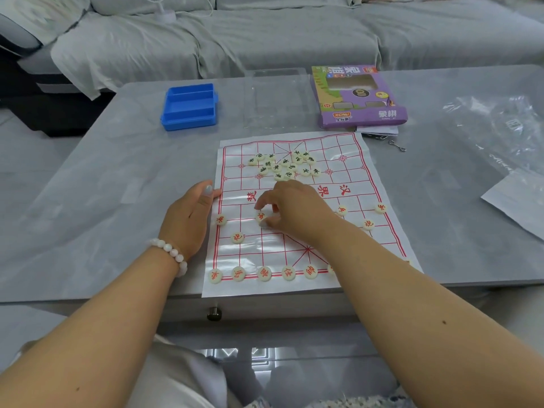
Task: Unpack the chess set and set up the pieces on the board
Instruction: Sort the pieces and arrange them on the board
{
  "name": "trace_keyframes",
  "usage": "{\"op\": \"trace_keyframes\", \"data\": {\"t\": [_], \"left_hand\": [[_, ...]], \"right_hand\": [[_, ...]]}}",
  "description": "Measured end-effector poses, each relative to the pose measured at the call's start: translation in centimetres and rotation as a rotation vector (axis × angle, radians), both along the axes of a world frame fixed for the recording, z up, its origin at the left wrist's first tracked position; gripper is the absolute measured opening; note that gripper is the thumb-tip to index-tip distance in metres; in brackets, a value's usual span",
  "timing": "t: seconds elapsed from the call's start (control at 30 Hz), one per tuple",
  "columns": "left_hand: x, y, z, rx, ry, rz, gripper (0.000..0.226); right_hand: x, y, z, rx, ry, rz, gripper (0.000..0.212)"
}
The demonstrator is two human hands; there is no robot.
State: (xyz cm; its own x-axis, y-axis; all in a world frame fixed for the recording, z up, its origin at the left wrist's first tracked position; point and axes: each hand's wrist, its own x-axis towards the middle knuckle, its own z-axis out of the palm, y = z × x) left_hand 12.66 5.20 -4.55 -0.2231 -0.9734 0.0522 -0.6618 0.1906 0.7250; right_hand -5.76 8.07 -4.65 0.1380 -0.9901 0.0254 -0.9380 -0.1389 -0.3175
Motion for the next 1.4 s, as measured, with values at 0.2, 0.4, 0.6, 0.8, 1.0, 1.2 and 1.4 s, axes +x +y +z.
{"op": "trace_keyframes", "data": {"t": [0.2, 0.4, 0.6, 0.8, 1.0, 1.2, 1.4], "left_hand": [[0.3, -0.1, -0.2, 0.029, 0.001, -0.021, 0.047], [1.3, -0.8, -0.3, 0.135, 0.083, -0.067, 0.046], [1.2, -2.9, 1.2, 0.073, -0.007, -0.069, 0.065], [-0.7, -7.3, 0.8, 0.091, -0.277, -0.223, 0.065], [-3.0, -9.7, 0.5, 0.053, -0.519, -0.346, 0.054], [-2.4, -10.7, -1.1, 0.041, -0.553, -0.353, 0.063], [-2.6, -10.7, -1.8, -0.019, -0.510, -0.273, 0.066]], "right_hand": [[0.1, -0.2, -0.2, 0.030, -0.007, 0.011, 0.036], [-1.8, -1.2, 2.0, 0.045, -0.082, -0.055, 0.035], [-5.7, -3.8, 4.3, 0.065, -0.117, -0.263, 0.029], [-8.4, -5.0, 4.8, 0.150, -0.192, -0.357, 0.044], [-9.0, -5.4, 3.9, 0.243, -0.199, -0.311, 0.049], [-9.8, -5.9, 3.7, 0.233, -0.198, -0.317, 0.046], [-10.3, -6.5, 3.4, 0.228, -0.241, -0.400, 0.041]]}}
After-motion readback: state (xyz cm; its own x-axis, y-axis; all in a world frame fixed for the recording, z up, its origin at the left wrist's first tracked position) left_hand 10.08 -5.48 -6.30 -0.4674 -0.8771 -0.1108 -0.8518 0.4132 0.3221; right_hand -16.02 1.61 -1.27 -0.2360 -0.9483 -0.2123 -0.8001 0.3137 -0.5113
